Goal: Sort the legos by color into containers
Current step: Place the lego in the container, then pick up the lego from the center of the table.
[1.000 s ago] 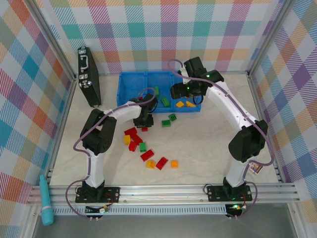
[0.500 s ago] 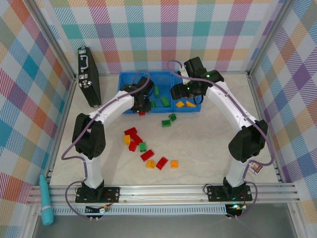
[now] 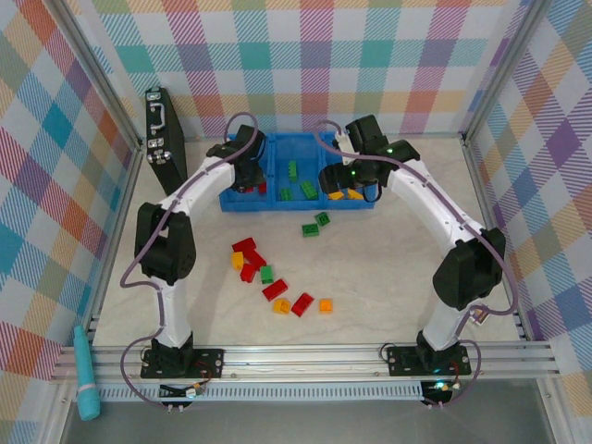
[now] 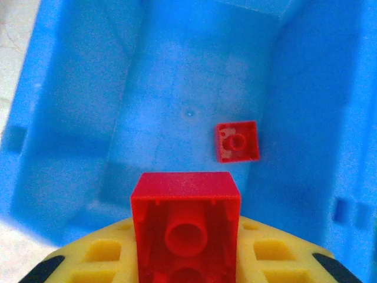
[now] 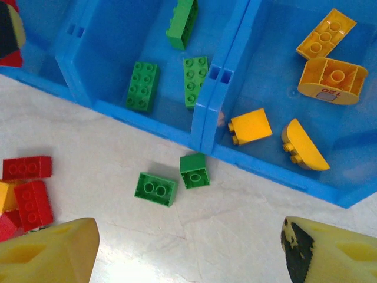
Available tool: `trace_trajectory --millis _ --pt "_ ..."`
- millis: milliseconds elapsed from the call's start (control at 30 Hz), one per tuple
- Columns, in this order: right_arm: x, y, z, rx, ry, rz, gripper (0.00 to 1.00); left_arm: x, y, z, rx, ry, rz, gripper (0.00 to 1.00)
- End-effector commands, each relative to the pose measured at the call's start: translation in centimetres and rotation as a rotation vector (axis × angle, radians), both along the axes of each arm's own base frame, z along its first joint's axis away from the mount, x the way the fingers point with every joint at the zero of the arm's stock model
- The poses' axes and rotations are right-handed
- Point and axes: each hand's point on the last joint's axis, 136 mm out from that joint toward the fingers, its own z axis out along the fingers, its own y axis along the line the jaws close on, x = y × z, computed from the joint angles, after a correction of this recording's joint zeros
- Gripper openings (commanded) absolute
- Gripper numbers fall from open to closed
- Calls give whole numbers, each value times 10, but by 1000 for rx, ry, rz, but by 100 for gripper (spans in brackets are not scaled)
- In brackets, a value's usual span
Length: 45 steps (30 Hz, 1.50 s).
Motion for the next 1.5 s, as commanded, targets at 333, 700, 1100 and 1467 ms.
trace_trajectory --millis 333,700,1100,1467 --pt "30 12 -6 -19 -3 7 82 30 10 -39 -70 51 11 47" --pt "36 19 -16 -9 15 28 82 -19 16 27 46 36 -148 59" --pt "27 15 -7 -16 17 35 82 -150 23 11 11 99 -336 51" --pt "29 21 0 -4 34 40 83 -224 -2 -40 -64 236 -334 53"
